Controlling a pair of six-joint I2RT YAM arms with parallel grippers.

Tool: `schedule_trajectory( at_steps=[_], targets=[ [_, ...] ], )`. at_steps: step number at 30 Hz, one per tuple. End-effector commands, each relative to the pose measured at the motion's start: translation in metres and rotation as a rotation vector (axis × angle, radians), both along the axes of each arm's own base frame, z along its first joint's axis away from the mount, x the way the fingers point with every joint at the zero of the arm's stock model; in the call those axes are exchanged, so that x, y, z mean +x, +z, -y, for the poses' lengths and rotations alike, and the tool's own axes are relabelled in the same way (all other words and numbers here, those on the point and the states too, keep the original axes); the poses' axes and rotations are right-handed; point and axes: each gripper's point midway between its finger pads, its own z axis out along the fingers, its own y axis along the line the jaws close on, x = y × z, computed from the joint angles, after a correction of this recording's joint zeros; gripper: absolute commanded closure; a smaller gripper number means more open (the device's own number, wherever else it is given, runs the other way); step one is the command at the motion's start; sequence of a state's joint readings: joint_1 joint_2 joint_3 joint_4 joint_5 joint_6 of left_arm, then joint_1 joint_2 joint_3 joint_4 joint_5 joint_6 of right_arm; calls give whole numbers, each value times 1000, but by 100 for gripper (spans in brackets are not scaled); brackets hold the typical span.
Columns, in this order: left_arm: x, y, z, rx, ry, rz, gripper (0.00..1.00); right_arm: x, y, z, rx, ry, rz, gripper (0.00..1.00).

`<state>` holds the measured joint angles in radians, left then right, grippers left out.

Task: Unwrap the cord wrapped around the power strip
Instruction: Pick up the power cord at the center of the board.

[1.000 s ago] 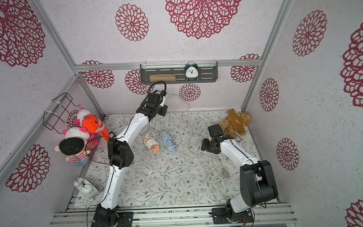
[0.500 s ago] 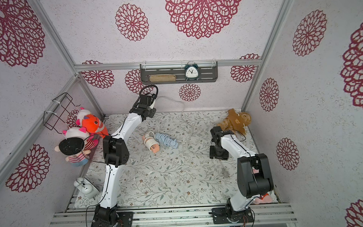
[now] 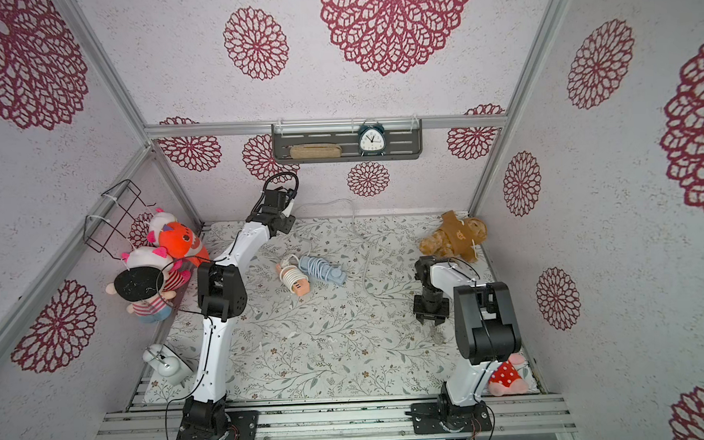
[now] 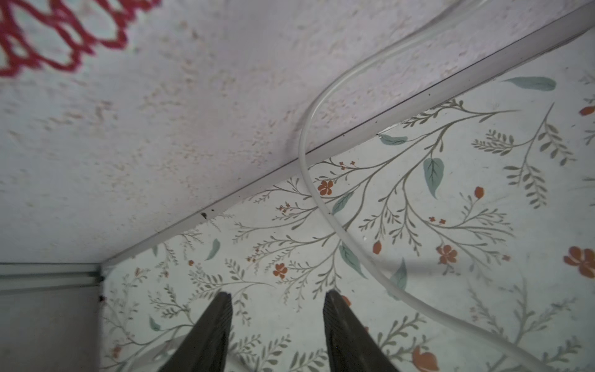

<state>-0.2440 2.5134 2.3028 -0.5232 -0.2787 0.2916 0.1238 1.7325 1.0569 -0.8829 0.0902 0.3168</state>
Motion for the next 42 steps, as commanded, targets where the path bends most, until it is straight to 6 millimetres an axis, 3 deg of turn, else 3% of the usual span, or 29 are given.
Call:
schedule_trajectory(
  at_steps=[1,5,11,14,18,21,24,26,29,35,39,40,42],
  targets=[
    [-4,30,9,-58,-31,46,29,10,-4,-4,23,9,31,65],
    [-15,42,8,-78,-26,47,14,18,-11,-6,31,9,40,83],
    [-50,60,-7,-140,60,20,14,57,14,-10,25,13,159,100],
    [-81,46,1,-224,73,-73,18,88,38,-19,27,41,251,100],
    [-115,31,18,-349,79,-167,19,144,74,-46,40,127,403,100],
    [-133,26,18,-398,134,-195,18,186,88,-53,10,166,485,100],
    [-146,21,9,-421,210,-203,17,227,89,-53,-35,181,542,100],
    [-155,31,4,-443,249,-186,16,251,85,-49,-74,187,568,100],
    [-165,26,1,-468,291,-195,15,282,72,-39,-105,168,580,100],
    [-181,20,1,-480,332,-213,14,317,38,-15,-156,165,546,100],
    [-189,16,7,-471,330,-230,13,326,21,-13,-136,188,521,90],
    [-190,16,8,-469,332,-232,13,326,22,-14,-124,191,519,83],
    [-193,16,10,-472,335,-240,11,323,33,-18,-87,214,527,58]
  ],
)
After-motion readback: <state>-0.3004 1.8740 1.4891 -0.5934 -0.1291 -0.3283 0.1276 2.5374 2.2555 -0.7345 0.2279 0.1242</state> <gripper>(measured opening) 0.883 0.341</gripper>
